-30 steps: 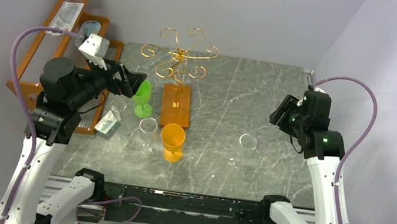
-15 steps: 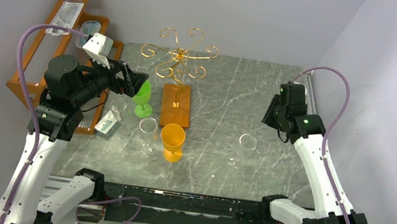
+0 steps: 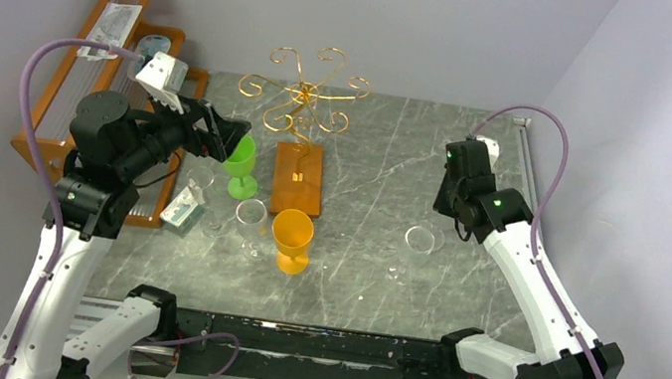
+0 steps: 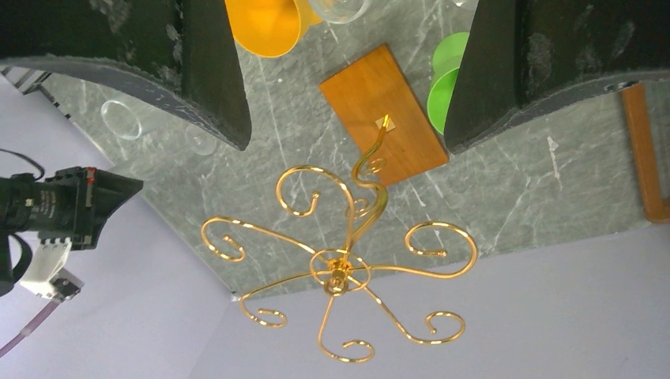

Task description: Place the wine glass upside down on the wine glass rack

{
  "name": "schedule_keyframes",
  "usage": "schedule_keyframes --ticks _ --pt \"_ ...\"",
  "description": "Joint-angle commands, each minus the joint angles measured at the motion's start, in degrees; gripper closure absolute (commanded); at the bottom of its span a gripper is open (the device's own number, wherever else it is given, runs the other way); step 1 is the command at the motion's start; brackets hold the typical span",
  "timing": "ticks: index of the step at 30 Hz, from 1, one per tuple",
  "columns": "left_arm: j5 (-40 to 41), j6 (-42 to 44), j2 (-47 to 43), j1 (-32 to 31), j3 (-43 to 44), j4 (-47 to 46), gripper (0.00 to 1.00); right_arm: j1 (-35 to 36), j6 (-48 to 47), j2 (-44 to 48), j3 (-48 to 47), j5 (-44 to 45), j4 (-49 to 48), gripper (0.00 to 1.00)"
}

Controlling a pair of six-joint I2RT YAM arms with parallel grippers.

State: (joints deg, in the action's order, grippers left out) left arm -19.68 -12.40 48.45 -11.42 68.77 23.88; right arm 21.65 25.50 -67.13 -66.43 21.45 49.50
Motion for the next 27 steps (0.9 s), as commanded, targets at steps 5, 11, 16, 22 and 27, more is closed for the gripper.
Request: schedule_keyframes --ticks 5,11,16,22,27 --pt "-2.6 -5.7 -0.5 -0.4 4.9 -1.6 0.06 1.3 0.5 8.9 -0.5 -2.6 -14.3 1.00" --pt "-8.3 -25.2 -1.1 -0.4 -0.4 -11.8 0.04 1.4 3.0 18.4 8.2 -3.4 -33.7 1.00" --pt "-15.6 -40.0 0.1 -0.4 -6.5 -30.0 0.04 1.3 5.7 25.0 14.9 -4.6 -49.8 1.00" --pt "-15.7 -44.0 6.0 -3.9 -3.4 -32.7 0.05 1.3 7.8 29.8 18.0 -5.5 -61.6 1.00" --pt "-11.0 -43.4 12.7 -13.5 1.0 -33.8 0.10 1.3 9.7 33.0 20.0 -3.8 -67.3 1.00"
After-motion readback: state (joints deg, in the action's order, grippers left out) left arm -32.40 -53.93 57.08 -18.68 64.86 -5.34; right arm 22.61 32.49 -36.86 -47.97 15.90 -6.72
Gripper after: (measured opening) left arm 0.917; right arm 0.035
